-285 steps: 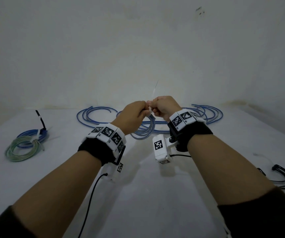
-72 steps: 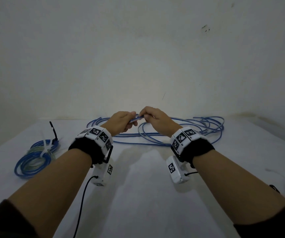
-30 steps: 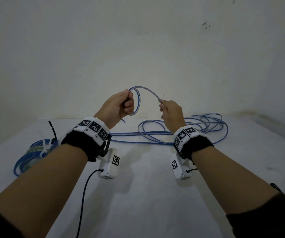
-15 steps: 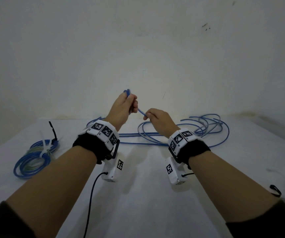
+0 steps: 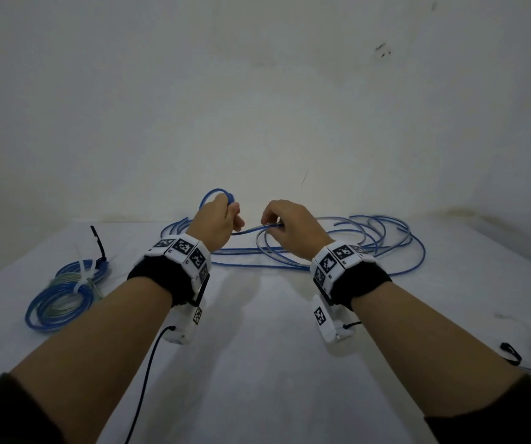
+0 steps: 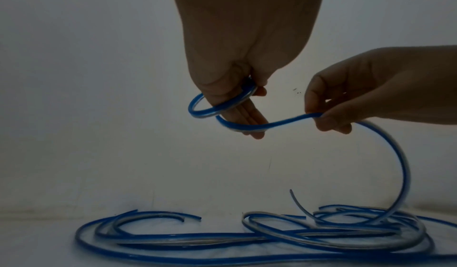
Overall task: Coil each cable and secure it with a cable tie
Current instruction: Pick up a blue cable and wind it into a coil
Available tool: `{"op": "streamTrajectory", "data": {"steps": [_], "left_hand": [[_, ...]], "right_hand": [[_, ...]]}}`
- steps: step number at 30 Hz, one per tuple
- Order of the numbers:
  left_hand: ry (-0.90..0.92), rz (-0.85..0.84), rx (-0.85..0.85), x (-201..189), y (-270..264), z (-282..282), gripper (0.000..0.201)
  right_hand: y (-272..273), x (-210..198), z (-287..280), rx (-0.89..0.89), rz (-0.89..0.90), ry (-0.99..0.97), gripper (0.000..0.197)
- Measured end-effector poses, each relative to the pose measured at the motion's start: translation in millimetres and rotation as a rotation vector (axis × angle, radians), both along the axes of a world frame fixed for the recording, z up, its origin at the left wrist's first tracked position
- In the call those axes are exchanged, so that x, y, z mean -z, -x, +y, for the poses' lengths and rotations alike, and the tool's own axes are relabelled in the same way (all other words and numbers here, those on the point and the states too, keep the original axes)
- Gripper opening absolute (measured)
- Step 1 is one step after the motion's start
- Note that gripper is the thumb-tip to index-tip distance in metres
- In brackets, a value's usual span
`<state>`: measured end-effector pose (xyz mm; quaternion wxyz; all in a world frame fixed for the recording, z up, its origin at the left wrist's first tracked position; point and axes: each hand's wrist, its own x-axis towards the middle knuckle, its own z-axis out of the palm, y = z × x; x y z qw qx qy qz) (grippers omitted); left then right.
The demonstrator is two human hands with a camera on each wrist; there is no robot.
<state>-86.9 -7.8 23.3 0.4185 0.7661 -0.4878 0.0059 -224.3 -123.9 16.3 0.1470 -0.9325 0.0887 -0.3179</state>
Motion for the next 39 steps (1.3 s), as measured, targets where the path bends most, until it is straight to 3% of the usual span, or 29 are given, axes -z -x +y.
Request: {"op": "streamTrajectory", "data": {"steps": [4,9,15,19,21,24,28,34,37,39], "left_hand": [[-0.042,0.02,-0.019,-1.0,-2.8,8.9,0.025],[-0.072,0.07,0.08,-3.3,6.7,5.9,0.026],[-0.064,0.155,0.168,-0.5,14.4,7.6,0.03],[0.049,0.378,0.189,-4.6,15.9,8.4,0.032],[0.012,0.334,0.177,-8.3,16.3,10.5,0.039],[-0.081,0.188,0.161,-9.3,14.7,11.9,0.042],[0.029,0.399,0.231,-10.3,12.6,11.0,0.04],[0.183,0.716,0.324,-18.2,8.5,17.0,0.04],[0.255,0.794,0.346,-21.0,5.9,20.9,0.039],[0.278,0.807,0.364,-22.5,3.0,23.3,0.039]], "right_hand": [[7.4,3.3,-13.8,0.161,-0.033,0.155,0.007],[2.0,6.3,-12.2,0.169,-0.115,0.21,0.014],[-0.2,0.3,-10.4,0.111,-0.094,0.18,0.028],[0.6,-0.5,-9.6,0.054,-0.024,0.081,0.021],[1.4,1.9,-8.1,0.043,-0.003,0.032,0.02],[-2.8,3.5,-7.7,0.11,-0.007,0.065,0.033],[-5.3,5.3,-11.0,0.159,-0.041,0.079,0.043],[0.4,10.4,-16.7,0.199,0.071,-0.151,0.019],[2.8,14.7,-21.9,0.213,-0.077,-0.296,0.009],[5.3,17.4,-27.8,0.263,-0.157,-0.263,0.005]]}}
